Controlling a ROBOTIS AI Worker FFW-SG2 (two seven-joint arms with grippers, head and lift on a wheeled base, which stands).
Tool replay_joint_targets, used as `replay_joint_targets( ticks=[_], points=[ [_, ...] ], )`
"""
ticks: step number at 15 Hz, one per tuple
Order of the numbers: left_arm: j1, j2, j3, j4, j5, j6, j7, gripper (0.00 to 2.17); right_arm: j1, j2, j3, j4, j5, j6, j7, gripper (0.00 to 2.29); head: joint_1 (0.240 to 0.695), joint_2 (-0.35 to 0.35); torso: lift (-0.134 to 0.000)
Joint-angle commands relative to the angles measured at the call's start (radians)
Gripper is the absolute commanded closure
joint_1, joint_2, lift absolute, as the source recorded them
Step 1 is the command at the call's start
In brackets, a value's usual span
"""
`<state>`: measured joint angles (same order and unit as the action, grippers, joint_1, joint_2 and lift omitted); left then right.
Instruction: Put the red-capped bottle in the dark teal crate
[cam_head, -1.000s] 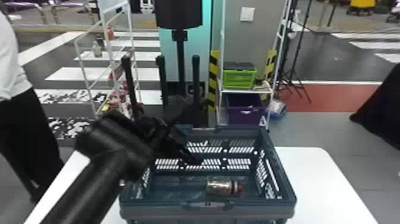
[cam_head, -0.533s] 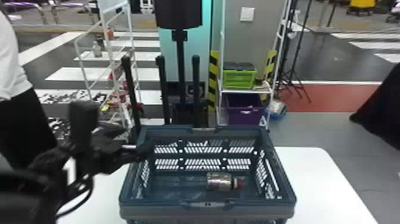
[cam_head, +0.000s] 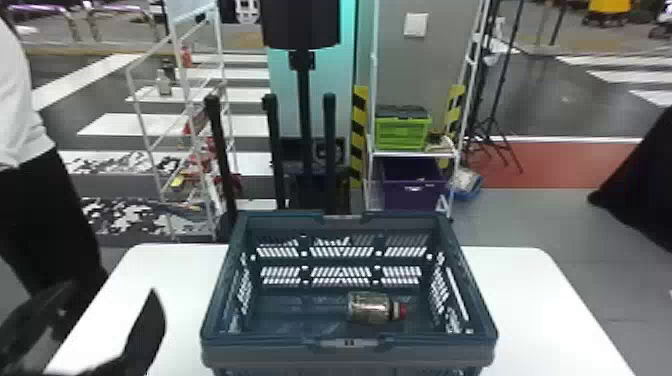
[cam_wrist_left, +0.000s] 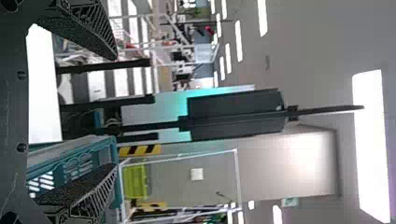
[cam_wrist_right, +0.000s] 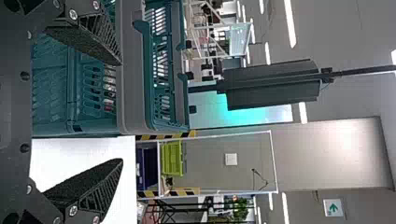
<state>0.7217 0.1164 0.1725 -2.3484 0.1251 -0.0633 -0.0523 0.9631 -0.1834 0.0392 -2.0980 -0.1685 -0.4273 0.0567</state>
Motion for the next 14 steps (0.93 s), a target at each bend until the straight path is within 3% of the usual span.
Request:
replay_joint_targets(
  ticks=[1,4,10,14],
  points=[
    [0.100,-0.064,-0.033,0.126,-0.013,-0.299,0.009,0.08,-0.001,-0.008,0.001,-0.007,0.000,0.012,0.000,0.15,0.499,0.000,0.000],
    [0.154,-0.077,-0.102,0.224,-0.039,-0.453,0.046,0.08,-0.007,-0.018,0.001,-0.014,-0.003,0.040,0.000,0.15,0.499,0.000,0.000],
    [0.170,-0.089,-0.242,0.294,-0.136,-0.471,0.213,0.07,-0.021,-0.048,0.004,-0.020,-0.019,0.062,-0.002,0.15,0.499,0.000,0.000],
    [0.170,-0.096,-0.268,0.317,-0.156,-0.422,0.218,0.07,-0.030,-0.053,0.007,-0.011,-0.026,0.071,-0.002,0.15,0.499,0.000,0.000]
  ],
)
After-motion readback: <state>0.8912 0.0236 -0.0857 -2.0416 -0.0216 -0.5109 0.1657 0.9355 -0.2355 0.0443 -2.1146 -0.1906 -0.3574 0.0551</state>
